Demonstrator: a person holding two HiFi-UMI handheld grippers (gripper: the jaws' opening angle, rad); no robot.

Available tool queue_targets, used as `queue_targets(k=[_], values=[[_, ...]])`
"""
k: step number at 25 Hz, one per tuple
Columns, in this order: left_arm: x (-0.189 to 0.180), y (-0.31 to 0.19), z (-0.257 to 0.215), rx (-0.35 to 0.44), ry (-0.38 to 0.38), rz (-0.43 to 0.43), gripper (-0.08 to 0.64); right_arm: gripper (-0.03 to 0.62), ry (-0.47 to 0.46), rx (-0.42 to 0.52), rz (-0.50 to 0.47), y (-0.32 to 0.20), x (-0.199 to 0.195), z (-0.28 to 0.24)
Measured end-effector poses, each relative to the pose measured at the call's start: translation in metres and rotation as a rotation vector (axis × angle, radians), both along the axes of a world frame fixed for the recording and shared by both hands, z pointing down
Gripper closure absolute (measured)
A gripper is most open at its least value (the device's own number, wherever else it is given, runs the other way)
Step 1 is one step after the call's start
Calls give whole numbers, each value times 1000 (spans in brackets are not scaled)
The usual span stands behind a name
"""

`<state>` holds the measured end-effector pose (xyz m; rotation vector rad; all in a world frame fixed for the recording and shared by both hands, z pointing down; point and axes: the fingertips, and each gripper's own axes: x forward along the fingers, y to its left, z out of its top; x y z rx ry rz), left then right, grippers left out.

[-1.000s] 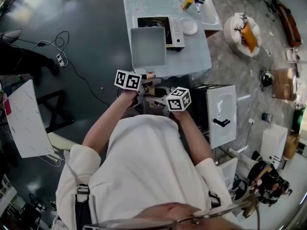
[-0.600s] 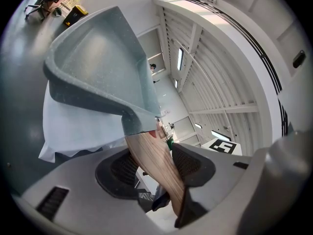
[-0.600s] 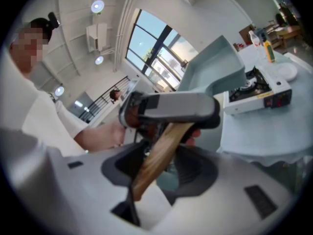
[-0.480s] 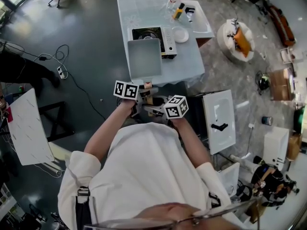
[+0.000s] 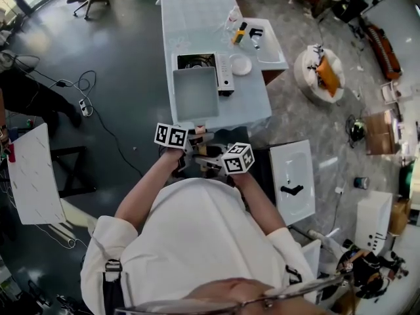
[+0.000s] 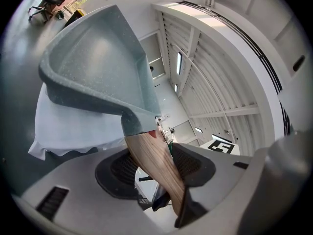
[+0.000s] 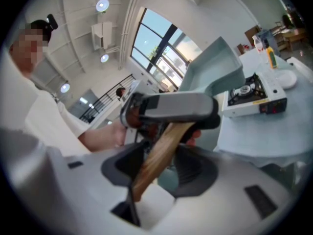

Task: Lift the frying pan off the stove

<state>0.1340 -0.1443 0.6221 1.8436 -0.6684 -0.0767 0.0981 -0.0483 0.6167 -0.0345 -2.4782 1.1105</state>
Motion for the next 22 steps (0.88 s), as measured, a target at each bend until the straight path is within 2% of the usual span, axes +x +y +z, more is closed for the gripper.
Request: queue_targets(k=[9, 22], values=[[16, 4, -4, -3, -8, 5, 327, 379, -4, -2, -7, 4, 16, -4], [20, 3, -7, 1, -11, -3, 327, 377, -8, 8, -15, 3, 21, -6]])
